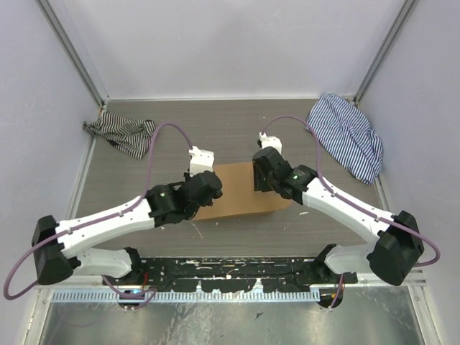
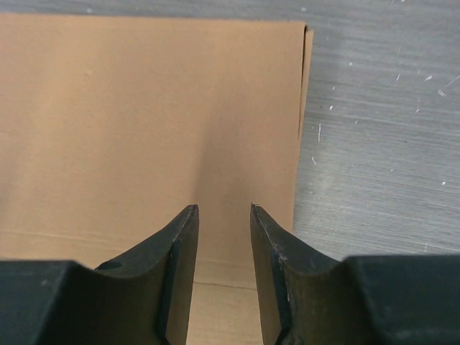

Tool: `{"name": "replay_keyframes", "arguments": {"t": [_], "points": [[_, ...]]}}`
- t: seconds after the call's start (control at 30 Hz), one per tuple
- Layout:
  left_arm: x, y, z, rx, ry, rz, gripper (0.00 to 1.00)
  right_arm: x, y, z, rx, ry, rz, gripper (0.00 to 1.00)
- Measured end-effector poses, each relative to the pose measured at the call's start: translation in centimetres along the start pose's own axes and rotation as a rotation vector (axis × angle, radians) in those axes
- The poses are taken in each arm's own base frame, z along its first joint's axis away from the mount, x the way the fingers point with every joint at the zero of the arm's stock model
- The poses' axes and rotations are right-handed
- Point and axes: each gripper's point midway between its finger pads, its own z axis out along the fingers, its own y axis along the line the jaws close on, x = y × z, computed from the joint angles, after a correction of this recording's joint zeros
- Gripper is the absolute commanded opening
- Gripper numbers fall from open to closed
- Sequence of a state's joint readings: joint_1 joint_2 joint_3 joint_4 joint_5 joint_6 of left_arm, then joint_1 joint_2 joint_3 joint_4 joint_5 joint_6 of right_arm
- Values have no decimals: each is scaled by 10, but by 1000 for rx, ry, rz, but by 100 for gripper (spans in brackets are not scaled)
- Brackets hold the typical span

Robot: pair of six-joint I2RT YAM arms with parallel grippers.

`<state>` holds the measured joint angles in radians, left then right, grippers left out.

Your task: Fold the paper box

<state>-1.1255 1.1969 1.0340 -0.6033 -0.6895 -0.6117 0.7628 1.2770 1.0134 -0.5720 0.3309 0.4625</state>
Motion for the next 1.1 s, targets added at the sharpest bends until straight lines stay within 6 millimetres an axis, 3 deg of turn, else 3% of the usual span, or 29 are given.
{"name": "replay_keyframes", "arguments": {"t": [0.13, 0.37, 0.47, 0.63, 0.8, 0.9, 1.0, 1.03, 1.1], "points": [[42, 3, 23, -21, 128, 31, 35, 18, -4, 11, -25, 56, 10, 37], [98, -1, 50, -42, 299, 72, 33, 65, -1, 44, -61, 179, -5, 35], [113, -3, 59, -57, 340, 80, 32, 59, 6, 51, -95, 155, 10, 32], [109, -1, 58, -70, 323, 52, 42, 54, 8, 56, -101, 136, 20, 35], [80, 11, 40, -81, 241, 9, 66, 47, 5, 50, -103, 121, 43, 58], [42, 27, 18, -64, 136, -74, 70, 36, -6, 41, -99, 101, 87, 68], [16, 52, 9, -73, 69, -182, 71, 16, -27, 34, -81, 48, 156, 77], [13, 63, 9, -88, 51, -216, 71, 9, -35, 33, -72, 32, 179, 79], [27, 81, 12, -119, 61, -234, 72, 2, -50, 32, -53, 16, 212, 83]]}}
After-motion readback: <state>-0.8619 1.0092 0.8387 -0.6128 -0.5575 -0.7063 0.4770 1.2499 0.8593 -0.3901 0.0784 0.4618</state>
